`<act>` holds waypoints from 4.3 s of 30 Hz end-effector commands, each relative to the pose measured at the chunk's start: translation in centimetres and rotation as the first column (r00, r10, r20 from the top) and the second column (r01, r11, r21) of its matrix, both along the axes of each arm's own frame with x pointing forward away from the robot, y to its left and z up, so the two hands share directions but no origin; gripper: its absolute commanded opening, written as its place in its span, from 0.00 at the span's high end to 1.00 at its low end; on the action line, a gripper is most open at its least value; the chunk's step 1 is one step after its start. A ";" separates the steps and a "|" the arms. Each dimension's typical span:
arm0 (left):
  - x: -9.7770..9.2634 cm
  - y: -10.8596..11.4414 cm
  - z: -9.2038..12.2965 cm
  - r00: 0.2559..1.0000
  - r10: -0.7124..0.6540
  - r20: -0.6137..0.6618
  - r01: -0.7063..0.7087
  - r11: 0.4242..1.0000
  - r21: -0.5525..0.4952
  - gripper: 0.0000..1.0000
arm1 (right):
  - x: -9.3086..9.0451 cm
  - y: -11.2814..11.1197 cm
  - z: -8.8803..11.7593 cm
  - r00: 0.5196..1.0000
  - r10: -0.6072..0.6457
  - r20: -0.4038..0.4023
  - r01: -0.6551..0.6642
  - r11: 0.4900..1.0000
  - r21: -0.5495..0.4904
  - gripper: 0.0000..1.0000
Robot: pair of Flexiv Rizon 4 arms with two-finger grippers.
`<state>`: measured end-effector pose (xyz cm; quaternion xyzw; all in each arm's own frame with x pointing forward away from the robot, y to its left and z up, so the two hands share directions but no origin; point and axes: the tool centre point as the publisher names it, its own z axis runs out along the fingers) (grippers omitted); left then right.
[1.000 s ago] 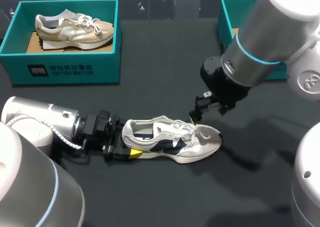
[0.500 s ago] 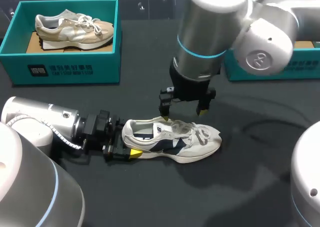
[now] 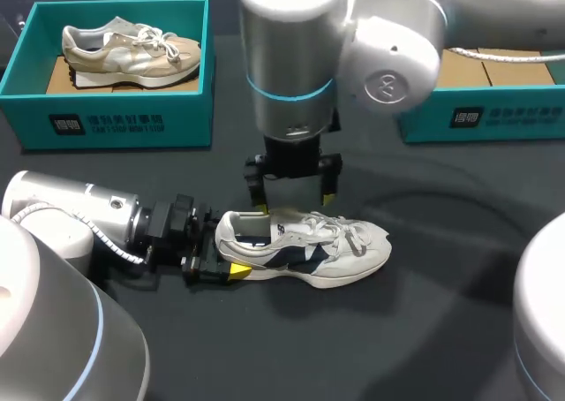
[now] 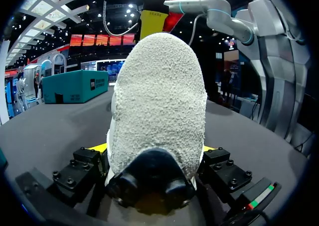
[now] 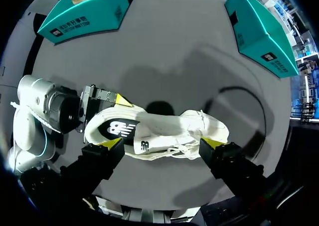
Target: Take the shoe out of the shoebox, open the shoe tongue, remove and reinsert the insole, then place the shoe into the shoebox
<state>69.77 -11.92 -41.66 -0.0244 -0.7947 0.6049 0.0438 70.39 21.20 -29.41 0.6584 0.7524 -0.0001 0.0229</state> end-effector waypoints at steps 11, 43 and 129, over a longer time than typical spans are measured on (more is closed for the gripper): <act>0.1 0.0 -0.2 1.000 0.003 0.002 -0.003 1.000 0.002 1.00 | 0.1 0.3 -2.9 0.997 -0.054 0.052 0.065 0.970 -0.234 0.00; 0.1 0.0 -0.2 1.000 0.003 0.002 -0.003 1.000 0.002 1.00 | -0.3 1.2 -4.5 0.986 -0.133 0.101 0.162 0.903 -0.398 0.00; 0.1 0.0 -0.2 1.000 0.003 0.002 -0.003 1.000 0.002 1.00 | -1.1 -6.6 -1.7 0.953 -0.282 -0.106 0.263 0.951 -0.163 1.00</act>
